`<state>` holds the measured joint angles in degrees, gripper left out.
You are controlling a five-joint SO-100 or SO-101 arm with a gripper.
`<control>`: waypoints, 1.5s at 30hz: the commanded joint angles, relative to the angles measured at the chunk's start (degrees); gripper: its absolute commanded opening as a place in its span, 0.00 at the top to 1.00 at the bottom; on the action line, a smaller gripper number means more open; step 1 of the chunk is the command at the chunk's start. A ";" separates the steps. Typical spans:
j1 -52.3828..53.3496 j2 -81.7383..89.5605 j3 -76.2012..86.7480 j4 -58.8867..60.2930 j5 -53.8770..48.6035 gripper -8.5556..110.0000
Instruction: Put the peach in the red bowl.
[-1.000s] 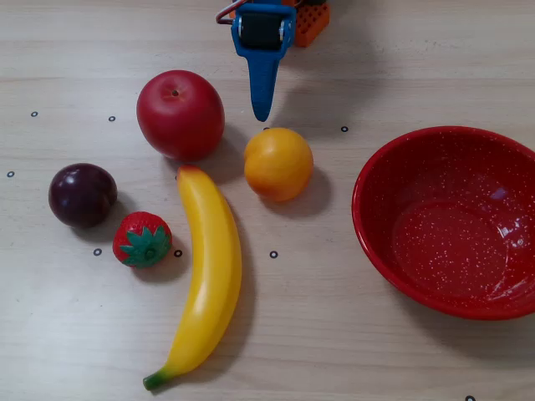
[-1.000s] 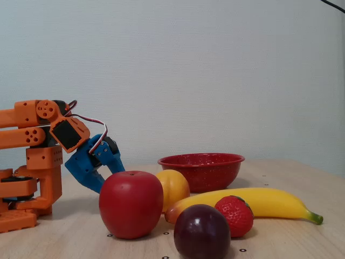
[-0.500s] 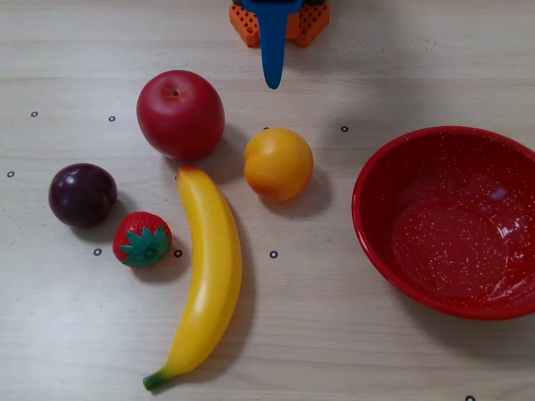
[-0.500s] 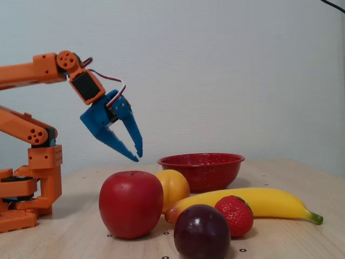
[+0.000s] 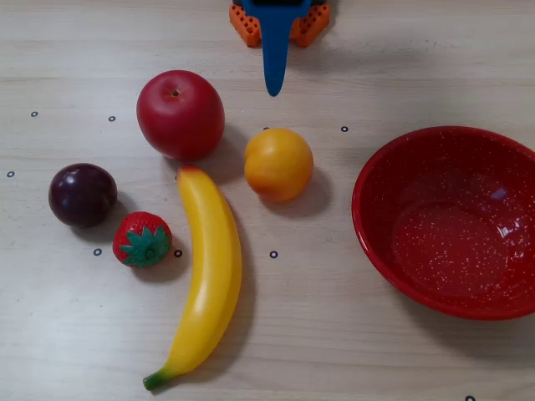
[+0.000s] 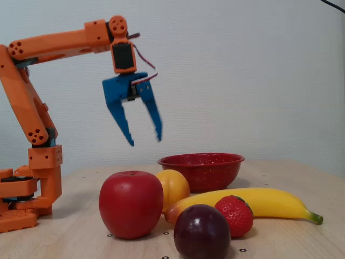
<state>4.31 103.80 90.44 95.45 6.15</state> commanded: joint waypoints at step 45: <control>0.44 -41.66 -24.35 6.77 6.77 0.50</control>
<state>3.78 59.24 68.73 101.87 11.07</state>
